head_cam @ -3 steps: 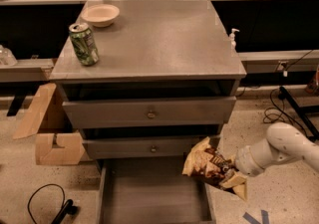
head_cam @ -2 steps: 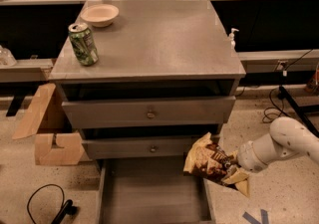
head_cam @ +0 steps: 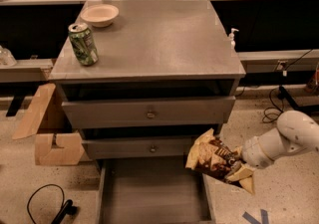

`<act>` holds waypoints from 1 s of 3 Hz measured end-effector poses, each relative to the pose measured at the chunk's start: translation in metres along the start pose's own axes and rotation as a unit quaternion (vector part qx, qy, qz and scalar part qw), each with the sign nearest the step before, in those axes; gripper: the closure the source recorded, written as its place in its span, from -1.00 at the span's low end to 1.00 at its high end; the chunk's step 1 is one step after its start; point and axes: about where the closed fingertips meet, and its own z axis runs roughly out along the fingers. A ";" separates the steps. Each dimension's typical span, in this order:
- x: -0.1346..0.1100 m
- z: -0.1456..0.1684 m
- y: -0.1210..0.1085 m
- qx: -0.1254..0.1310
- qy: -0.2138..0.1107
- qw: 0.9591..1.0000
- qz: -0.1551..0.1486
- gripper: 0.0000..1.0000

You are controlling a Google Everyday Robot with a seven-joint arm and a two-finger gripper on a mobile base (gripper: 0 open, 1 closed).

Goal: Pick brown chip bag from bottom drawer and place on counter

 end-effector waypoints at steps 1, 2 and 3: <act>-0.024 -0.061 0.013 0.001 -0.014 1.000 0.010 1.00; -0.055 -0.137 0.025 0.016 -0.014 1.000 0.023 1.00; -0.087 -0.208 0.019 0.040 -0.015 0.998 0.052 1.00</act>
Offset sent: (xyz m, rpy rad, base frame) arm -0.0258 -0.0695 0.2592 0.0042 -0.0213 -0.1236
